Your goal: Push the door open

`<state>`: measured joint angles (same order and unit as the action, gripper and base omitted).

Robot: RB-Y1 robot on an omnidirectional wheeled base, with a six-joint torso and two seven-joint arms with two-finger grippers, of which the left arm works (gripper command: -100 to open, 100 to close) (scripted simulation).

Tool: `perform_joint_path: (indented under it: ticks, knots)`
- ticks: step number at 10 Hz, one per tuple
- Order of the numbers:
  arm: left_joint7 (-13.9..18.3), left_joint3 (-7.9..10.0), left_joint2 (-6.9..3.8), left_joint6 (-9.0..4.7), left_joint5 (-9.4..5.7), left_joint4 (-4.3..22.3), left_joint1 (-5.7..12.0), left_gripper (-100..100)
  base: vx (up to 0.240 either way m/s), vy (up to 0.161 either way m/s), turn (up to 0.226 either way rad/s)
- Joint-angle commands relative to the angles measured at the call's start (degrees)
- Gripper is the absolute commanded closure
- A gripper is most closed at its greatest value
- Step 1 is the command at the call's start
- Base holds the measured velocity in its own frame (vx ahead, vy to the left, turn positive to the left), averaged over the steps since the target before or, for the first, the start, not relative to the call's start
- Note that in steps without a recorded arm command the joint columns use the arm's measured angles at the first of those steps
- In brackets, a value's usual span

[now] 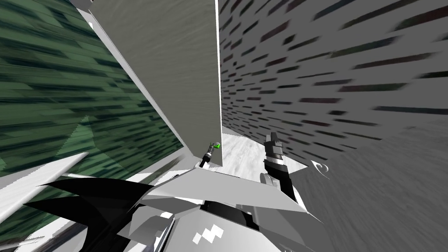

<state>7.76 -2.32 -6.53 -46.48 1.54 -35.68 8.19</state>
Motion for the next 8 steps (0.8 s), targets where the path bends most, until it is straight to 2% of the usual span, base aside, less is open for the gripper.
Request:
perform_joint_path:
  ticks: [1, 3, 4, 6, 8]
  knots:
    - [-0.2, 1.02, -0.02, 0.52, -0.24, -1.1, -0.25, 100, 0.154, -0.11, 0.046]
    - [-0.2, 1.02, -0.02, 0.52, -0.24, -1.1, -0.25, 100, 0.063, -0.055, 0.009]
    - [-0.3, 2.06, -0.11, 0.61, -0.49, -1.1, -0.31, 100, 0.096, -0.084, 0.016]
    - [-0.3, 2.15, -0.33, 0.85, -0.52, -1.1, -0.72, 100, 0.102, -0.075, 0.046]
    - [-0.8, 3.45, -0.53, 0.85, -1.2, -1.0, -0.71, 100, 0.149, -0.035, 0.049]
